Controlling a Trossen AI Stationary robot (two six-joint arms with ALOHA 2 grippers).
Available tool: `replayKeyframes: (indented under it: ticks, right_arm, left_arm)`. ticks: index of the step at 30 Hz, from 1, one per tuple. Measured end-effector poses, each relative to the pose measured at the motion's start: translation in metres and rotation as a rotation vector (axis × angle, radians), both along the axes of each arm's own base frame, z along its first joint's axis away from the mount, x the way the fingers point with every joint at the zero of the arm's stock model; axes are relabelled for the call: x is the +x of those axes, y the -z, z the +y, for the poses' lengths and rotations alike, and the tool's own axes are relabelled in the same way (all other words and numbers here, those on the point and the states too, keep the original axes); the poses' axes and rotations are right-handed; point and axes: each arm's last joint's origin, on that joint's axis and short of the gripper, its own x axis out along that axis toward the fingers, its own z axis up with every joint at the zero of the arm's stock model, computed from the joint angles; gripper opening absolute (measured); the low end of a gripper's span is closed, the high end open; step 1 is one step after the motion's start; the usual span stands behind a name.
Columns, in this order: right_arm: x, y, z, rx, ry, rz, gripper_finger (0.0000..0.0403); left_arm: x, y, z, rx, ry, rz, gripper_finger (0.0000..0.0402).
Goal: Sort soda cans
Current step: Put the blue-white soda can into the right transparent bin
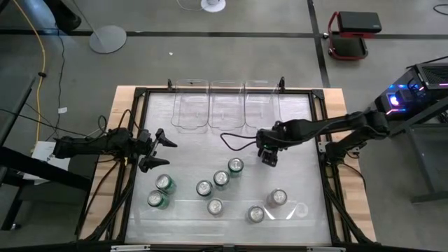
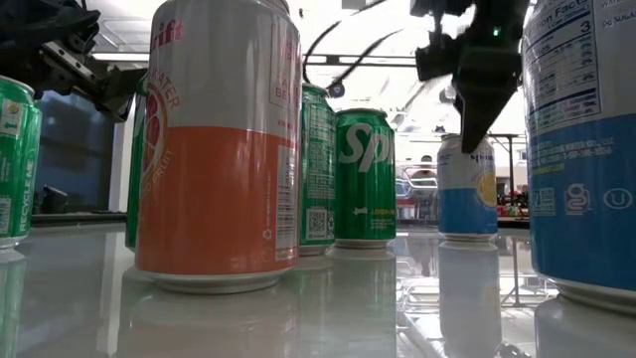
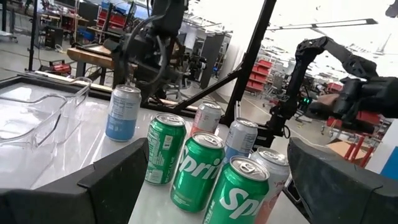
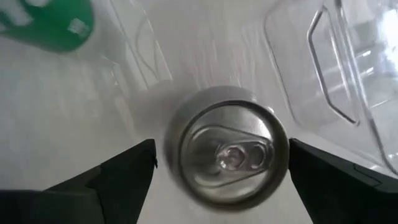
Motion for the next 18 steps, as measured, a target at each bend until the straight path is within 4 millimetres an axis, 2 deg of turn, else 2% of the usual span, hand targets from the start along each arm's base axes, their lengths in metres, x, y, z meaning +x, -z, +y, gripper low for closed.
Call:
replayKeyframes:
  ticks: [6, 13, 18]
  right_arm:
    - [-0.001, 0.016, -0.004, 0.036, 0.025, -0.021, 0.0346]
    - [-0.003, 0.026, -0.005, 0.040, 0.032, -0.017, 0.0344]
    - [-0.003, 0.027, -0.005, 0.038, 0.045, -0.025, 0.0310]
  left_arm:
    - [0.000, 0.000, 0.000, 0.000, 0.000, 0.000, 0.0360]
    - [0.000, 0.001, 0.000, 0.001, 0.000, 0.007, 0.0360]
    - [0.000, 0.001, 0.000, 0.001, 0.000, 0.007, 0.0360]
